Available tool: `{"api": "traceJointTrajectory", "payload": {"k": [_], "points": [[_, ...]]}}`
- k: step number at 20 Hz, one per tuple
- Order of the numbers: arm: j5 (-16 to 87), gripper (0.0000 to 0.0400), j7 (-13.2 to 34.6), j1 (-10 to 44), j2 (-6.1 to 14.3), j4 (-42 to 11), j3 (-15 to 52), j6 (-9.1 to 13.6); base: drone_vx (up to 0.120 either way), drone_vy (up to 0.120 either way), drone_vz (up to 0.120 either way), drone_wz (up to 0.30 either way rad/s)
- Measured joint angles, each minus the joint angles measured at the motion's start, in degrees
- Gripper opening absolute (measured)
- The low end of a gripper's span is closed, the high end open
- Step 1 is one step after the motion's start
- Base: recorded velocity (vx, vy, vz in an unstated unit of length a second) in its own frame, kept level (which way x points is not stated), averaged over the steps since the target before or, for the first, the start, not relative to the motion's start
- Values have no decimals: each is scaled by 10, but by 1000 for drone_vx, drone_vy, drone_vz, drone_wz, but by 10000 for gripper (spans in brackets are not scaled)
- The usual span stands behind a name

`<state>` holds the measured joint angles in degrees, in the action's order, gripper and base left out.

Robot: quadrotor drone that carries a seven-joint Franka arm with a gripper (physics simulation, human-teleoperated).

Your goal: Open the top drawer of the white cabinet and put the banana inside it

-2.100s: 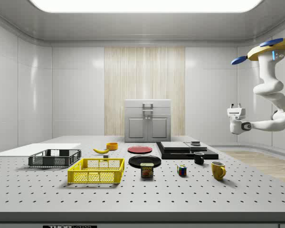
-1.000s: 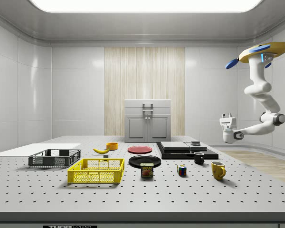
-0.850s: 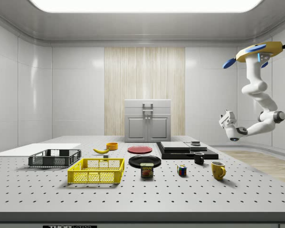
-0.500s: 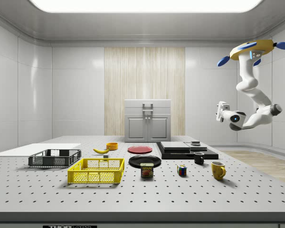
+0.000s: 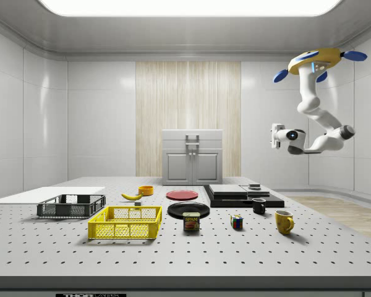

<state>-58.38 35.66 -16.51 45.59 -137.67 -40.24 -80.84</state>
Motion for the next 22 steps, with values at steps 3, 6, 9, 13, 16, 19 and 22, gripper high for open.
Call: {"api": "traceJointTrajectory", "payload": {"k": [3, 6, 9, 13, 16, 19, 22], "points": [[-1, 400, 3, -14, 9, -5, -10, -9, 120, -120, 120, 0], [1, 400, 6, -26, 17, -8, -18, -18, 120, -120, 120, 0], [5, 400, 10, -38, 25, -10, -25, -27, 120, -120, 27, 0], [11, 400, 16, -53, 36, -12, -33, -39, 120, 0, 0, 0], [16, 400, 20, -64, 44, -14, -38, -47, 120, 0, 0, 0], [22, 400, 25, -74, 52, -15, -43, -56, 120, -107, 0, 0], [27, 400, 29, -84, 60, -16, -48, -64, 120, -120, 0, 0]]}}
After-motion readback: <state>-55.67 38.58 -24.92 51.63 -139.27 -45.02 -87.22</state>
